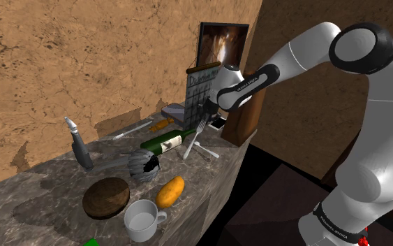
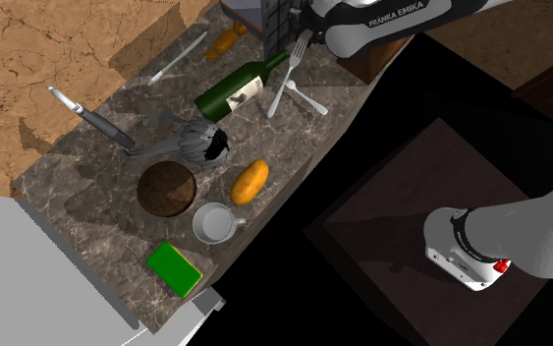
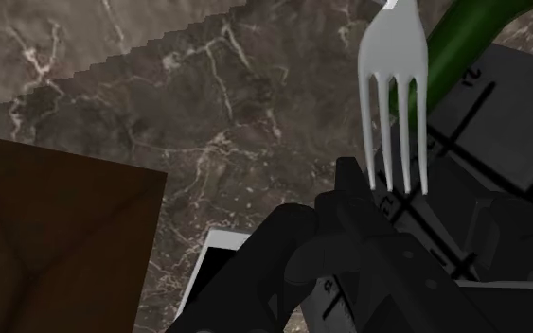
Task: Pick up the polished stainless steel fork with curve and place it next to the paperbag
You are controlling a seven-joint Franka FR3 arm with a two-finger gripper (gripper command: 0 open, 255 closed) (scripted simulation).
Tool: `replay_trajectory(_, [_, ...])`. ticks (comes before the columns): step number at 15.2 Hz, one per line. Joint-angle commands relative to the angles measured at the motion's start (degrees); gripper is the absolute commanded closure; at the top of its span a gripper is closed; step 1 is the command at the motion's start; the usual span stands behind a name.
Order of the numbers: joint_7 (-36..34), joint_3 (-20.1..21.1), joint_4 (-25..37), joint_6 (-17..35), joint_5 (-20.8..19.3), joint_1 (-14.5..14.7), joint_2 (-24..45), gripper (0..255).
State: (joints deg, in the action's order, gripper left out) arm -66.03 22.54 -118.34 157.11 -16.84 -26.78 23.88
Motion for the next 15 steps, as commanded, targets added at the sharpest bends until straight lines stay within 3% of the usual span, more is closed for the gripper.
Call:
replay_trajectory(1, [-0.7,-0.7,-0.3,1.2,-0.9,0.6,1.0,255])
replay_trajectory(15, [-4.9,-6.9,1.1,8.8,-6.2,5.5,9.7,255])
